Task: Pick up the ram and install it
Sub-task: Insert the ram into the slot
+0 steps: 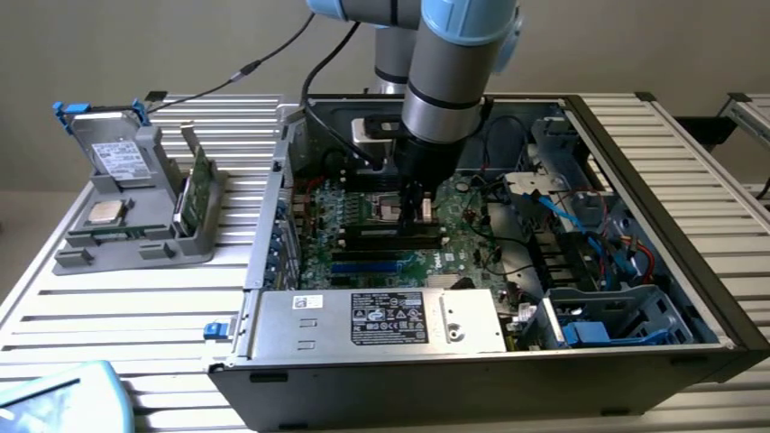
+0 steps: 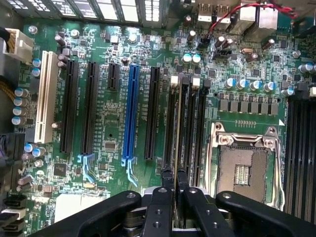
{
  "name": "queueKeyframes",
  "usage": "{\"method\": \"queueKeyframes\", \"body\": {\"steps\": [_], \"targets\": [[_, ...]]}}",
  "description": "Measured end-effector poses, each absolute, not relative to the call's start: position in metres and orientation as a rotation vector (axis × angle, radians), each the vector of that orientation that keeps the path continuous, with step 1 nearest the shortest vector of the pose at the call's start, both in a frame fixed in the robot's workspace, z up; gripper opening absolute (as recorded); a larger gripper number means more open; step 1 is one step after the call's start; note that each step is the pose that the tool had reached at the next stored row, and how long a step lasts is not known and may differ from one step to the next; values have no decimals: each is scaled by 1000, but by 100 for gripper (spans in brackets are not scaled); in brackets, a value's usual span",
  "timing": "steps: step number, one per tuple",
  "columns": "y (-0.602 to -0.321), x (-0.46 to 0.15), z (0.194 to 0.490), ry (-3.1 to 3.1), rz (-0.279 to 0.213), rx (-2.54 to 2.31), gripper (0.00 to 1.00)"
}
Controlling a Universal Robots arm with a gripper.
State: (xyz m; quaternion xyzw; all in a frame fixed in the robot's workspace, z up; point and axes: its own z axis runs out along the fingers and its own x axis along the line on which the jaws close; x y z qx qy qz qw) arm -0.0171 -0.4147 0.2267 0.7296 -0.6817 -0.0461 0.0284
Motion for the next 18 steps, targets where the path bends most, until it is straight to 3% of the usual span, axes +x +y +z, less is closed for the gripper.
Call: {"method": "queueKeyframes", "body": {"steps": [18], "targets": [[-415, -15, 226, -2099, -131, 2246, 14]]}}
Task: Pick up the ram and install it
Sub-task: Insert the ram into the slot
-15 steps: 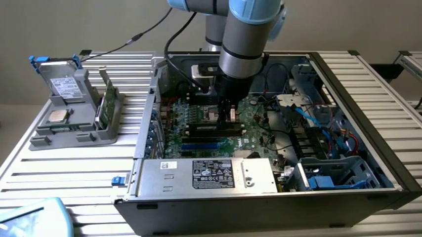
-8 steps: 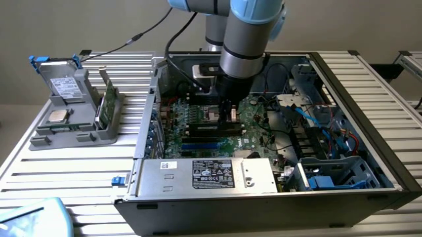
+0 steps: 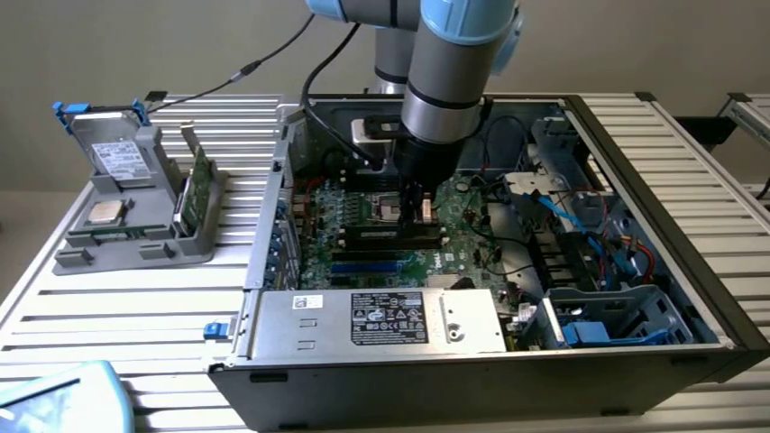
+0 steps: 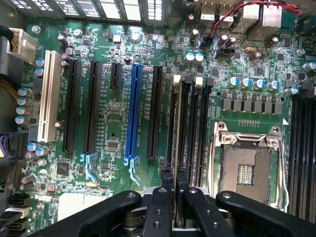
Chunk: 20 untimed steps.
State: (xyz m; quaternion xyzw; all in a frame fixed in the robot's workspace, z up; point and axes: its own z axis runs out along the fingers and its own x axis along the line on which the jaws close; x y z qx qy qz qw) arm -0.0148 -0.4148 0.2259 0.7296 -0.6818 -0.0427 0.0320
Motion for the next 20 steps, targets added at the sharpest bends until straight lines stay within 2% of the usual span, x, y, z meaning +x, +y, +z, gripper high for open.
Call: {"method": "queueKeyframes", "body": {"steps": [20], "targets": [[-415, -13, 225, -2149, -123, 2192, 14]]}}
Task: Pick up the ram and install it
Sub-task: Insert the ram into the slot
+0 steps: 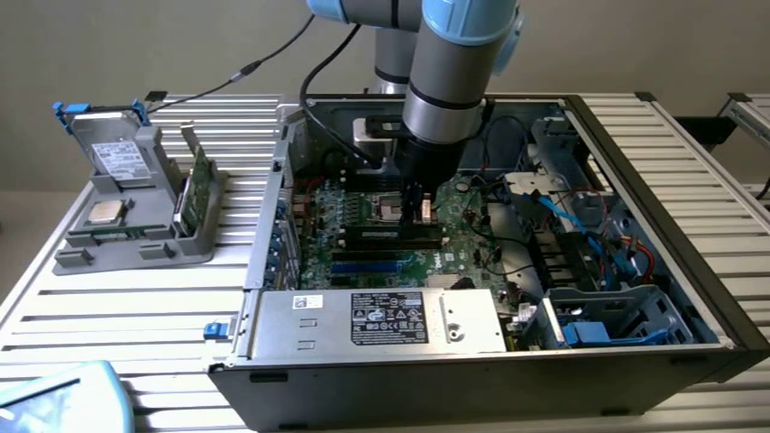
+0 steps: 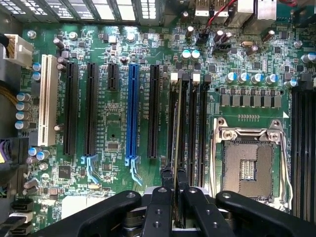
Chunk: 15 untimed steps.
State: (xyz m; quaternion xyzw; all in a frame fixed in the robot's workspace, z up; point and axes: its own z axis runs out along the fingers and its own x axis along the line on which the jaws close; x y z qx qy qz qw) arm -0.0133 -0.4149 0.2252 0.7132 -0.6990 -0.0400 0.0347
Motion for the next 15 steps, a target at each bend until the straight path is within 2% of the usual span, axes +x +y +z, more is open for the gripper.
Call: {"method": "queueKeyframes", "body": {"steps": [15], "targets": [[-414, -14, 224, -2141, -110, 2189, 14]]}}
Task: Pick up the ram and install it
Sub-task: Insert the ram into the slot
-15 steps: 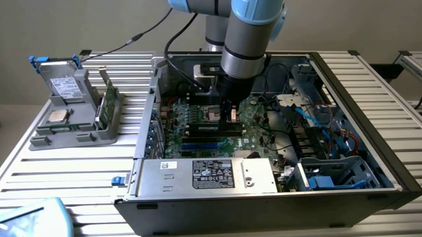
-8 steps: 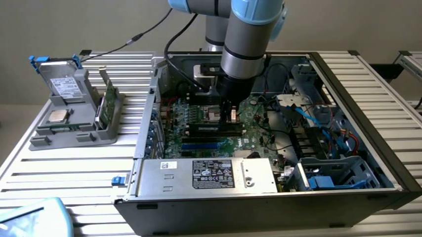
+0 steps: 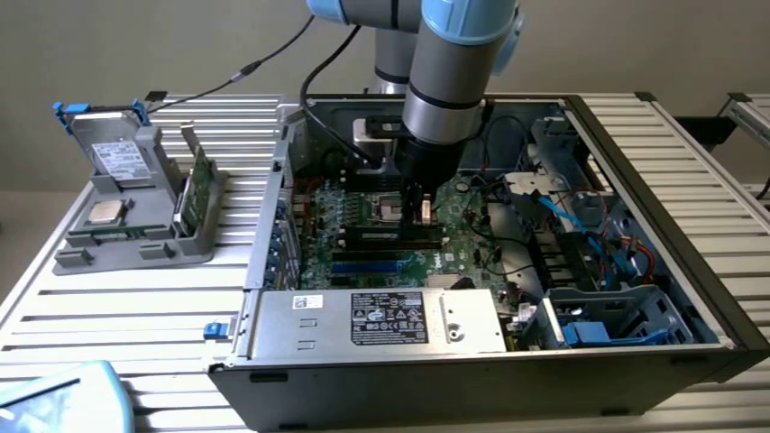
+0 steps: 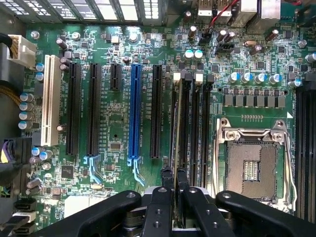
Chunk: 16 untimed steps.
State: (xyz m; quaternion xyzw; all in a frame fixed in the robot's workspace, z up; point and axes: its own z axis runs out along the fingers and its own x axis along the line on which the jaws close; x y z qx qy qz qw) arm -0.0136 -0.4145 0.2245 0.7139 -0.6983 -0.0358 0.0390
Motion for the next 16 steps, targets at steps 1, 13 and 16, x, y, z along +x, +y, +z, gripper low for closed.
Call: {"method": "queueKeyframes", "body": {"steps": [1, 13, 16], "targets": [[-414, -14, 224, -2141, -110, 2189, 14], [-412, -15, 224, -2118, -108, 2209, 14], [-412, -15, 224, -2116, -108, 2211, 14]]}}
